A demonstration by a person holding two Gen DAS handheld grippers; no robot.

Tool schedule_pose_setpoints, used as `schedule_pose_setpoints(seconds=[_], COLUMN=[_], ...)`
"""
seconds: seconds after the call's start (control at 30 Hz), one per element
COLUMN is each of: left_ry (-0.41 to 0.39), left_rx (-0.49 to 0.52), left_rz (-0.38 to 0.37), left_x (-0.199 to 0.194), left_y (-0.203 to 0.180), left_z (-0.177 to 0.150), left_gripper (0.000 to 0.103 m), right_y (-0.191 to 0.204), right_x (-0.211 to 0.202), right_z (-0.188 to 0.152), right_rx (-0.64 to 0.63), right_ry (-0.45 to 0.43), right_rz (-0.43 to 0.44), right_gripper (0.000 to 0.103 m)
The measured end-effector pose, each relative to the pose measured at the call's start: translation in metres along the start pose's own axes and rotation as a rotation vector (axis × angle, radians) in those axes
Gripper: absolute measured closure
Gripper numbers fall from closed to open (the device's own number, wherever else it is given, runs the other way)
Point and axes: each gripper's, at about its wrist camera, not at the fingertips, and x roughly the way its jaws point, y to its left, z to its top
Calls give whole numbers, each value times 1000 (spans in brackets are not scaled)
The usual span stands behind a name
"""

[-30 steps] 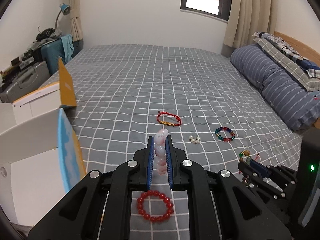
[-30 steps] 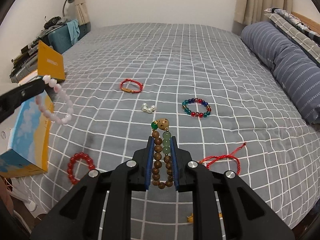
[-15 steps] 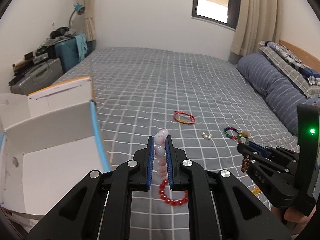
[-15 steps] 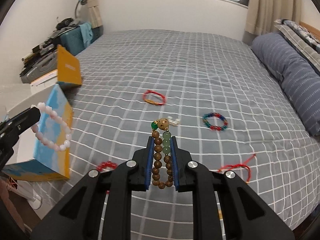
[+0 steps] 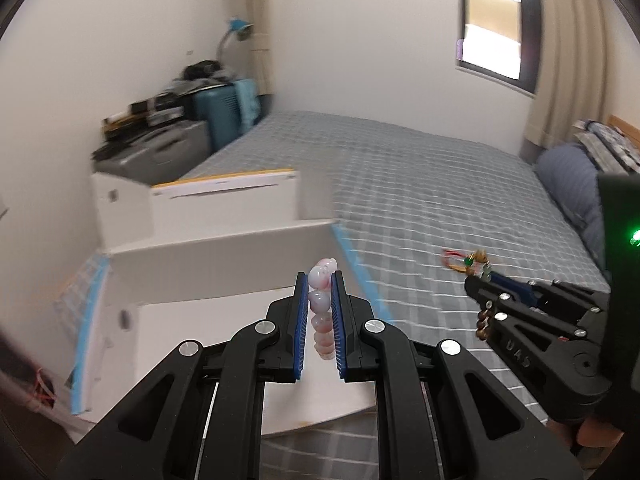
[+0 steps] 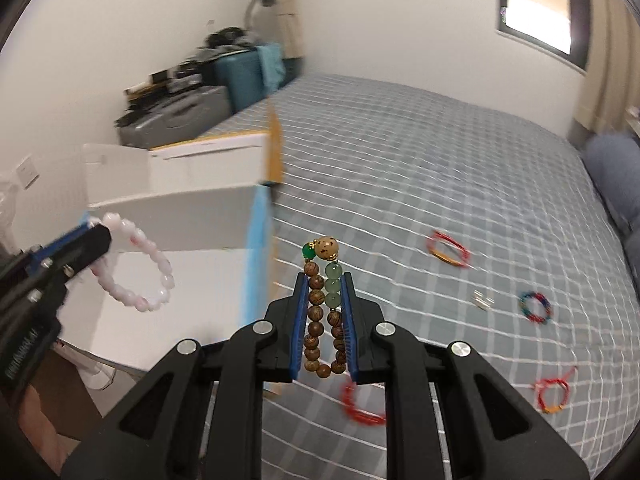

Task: Organize jewelry
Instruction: 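Carry both bracelets into the white box and open both tools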

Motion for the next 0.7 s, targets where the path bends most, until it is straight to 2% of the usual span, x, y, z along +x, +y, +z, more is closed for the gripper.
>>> schedule_pose_setpoints(seconds=[0.2,0.33,0.53,0.7], left_ry=[28,63,173,215], left_rx=[-73,-120,-159,-173], left_rz=[113,170,214,216], left_x=[5,19,56,72], left_y=[66,100,129,138], left_z=[-10,-22,-50,-61], left_gripper=[92,92,92,92], right_y=[71,109,136,141], right_x=[14,38,82,106], right_z=[18,17,1,-8], right_rx=[-64,-89,-80,-66], right_ry=[1,43,139,198], right_rz=[90,133,164,144], right_gripper=[88,88,88,88])
